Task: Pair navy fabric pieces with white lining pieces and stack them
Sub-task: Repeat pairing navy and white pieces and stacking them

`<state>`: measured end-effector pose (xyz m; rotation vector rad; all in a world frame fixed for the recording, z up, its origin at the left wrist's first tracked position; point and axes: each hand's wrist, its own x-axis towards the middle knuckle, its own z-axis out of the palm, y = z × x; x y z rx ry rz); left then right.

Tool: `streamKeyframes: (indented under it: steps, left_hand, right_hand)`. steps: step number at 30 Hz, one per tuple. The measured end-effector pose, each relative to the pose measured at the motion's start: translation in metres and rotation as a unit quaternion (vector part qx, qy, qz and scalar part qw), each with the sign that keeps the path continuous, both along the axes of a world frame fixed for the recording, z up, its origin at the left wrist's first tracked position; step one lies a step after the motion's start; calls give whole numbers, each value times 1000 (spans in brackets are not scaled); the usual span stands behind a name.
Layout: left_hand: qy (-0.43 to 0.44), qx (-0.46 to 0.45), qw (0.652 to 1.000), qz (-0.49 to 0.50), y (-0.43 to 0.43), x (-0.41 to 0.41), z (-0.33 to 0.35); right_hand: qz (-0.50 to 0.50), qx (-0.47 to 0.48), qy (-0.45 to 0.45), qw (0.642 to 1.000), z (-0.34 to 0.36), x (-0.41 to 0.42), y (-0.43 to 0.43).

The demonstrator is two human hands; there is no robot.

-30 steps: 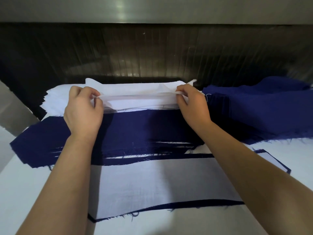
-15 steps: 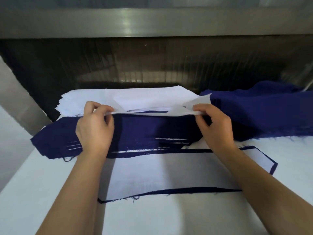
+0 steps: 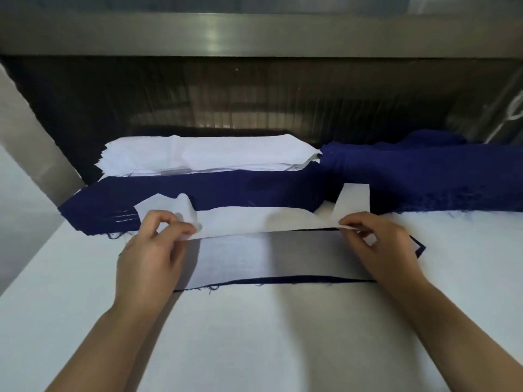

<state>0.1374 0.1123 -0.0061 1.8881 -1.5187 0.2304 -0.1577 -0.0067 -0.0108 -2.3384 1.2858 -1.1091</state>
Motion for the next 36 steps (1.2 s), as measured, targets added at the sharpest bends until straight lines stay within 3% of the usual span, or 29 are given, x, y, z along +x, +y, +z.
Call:
streamKeyframes:
  steps: [7,13,17,22,27,30,36]
  left_hand:
    - [74,-36,996,15,-2,1,-7]
    - [194,-41,977,75,-6,15,-15]
    - [242,-63,967,53,-7,17,-14]
    - [269,-77,960,7,-4,13,-8]
    - [289,-65,955,-13,-1,14,-4]
    - [311,-69,947,-39,1,18,-4]
    - [337,-47,937,-76,1,25,-5]
  right_hand:
    - [4,58,-86,995,2,-4,3]
    - [48,90,-51,993,8,-16,1]
    - [79,183,-114,973,12,-18,4]
    - [41,119,-143,982,15,-16,4]
    - [-78,156,-106,979,6,-24,-11]
    - [-84,131,-53,986,5,-29,-14]
    - [-107,110,-54,987,12,-35,-12]
